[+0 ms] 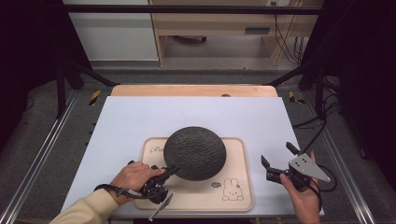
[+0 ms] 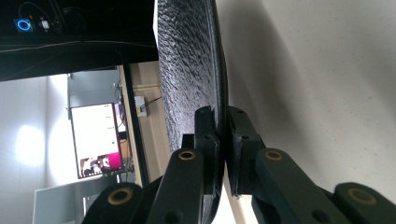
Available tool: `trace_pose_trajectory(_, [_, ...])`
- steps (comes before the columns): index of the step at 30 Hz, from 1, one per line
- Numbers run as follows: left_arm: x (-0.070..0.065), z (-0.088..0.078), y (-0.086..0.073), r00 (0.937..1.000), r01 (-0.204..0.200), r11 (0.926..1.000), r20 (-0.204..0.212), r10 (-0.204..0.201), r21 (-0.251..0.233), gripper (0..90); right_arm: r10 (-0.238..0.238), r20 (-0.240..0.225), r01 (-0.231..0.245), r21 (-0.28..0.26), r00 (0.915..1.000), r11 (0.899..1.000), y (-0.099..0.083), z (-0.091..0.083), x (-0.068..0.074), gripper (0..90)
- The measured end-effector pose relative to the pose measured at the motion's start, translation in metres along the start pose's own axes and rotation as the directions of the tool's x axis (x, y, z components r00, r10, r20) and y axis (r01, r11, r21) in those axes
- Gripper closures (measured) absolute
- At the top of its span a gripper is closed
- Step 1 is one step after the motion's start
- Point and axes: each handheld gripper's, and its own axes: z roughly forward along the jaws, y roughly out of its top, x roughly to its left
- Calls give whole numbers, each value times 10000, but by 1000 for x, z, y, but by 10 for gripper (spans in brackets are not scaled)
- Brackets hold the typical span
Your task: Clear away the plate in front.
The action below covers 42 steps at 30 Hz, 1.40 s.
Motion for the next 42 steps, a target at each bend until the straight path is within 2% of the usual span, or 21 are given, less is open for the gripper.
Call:
trace_pose_trajectory(10, [-7,0,2,10000,54,9998,83,-52,-203,833,-31,-4,31,56,10000,10000,-1,1,1,34])
trace_pose_trajectory(11, [-5,0,3,9994,-336,9990,118,340,-285,832,-29,0,29,58,10000,10000,-1,1,0,35])
trace_pose_trajectory(12, [-6,-1,3,9992,-382,9988,134,387,-292,832,-25,2,25,58,10000,10000,-1,1,0,34])
trace_pose_trajectory(15, [-7,-2,4,9991,-388,9988,136,393,-297,832,-29,15,29,69,10000,10000,-1,1,0,34])
trace_pose_trajectory(16, [-10,-3,3,9997,-208,9988,128,214,-436,831,-20,19,20,69,10000,10000,-1,1,0,34])
trace_pose_trajectory(18, [-11,-3,3,9996,-232,9988,163,240,-440,832,-25,22,25,70,10000,10000,-1,1,0,34])
trace_pose_trajectory(19, [-11,-6,3,9985,-481,9983,227,489,-338,832,-40,25,39,77,10000,10000,-1,1,0,35])
trace_pose_trajectory(24, [-14,-6,2,9981,-536,9979,288,546,-367,829,-40,42,40,94,10000,9999,-1,1,0,34])
trace_pose_trajectory(25, [-16,-5,0,9989,-348,9983,295,362,-475,829,-39,49,38,94,10000,9999,-1,1,0,34])
trace_pose_trajectory(26, [-16,-5,0,9989,-348,9983,295,362,-475,829,-42,52,42,88,10000,10000,-1,1,0,34])
trace_pose_trajectory(28, [-16,-4,-1,9976,-568,9977,370,582,-371,829,-30,54,29,99,10000,9999,-1,2,0,35])
trace_pose_trajectory(33, [-20,-2,-2,9963,-671,9971,505,688,-355,826,-36,48,35,115,10000,9999,-2,2,0,34])
trace_pose_trajectory(40, [-22,2,-5,9966,-603,9976,543,622,-349,833,-38,39,37,112,10000,9999,-2,2,0,34])
trace_pose_trajectory(41, [-24,2,-6,9974,-437,9984,555,457,-370,835,-43,32,43,114,10000,9999,-2,2,0,34])
trace_pose_trajectory(42, [-24,2,-6,9974,-437,9984,555,457,-370,838,-43,32,43,114,10000,9999,-2,2,0,34])
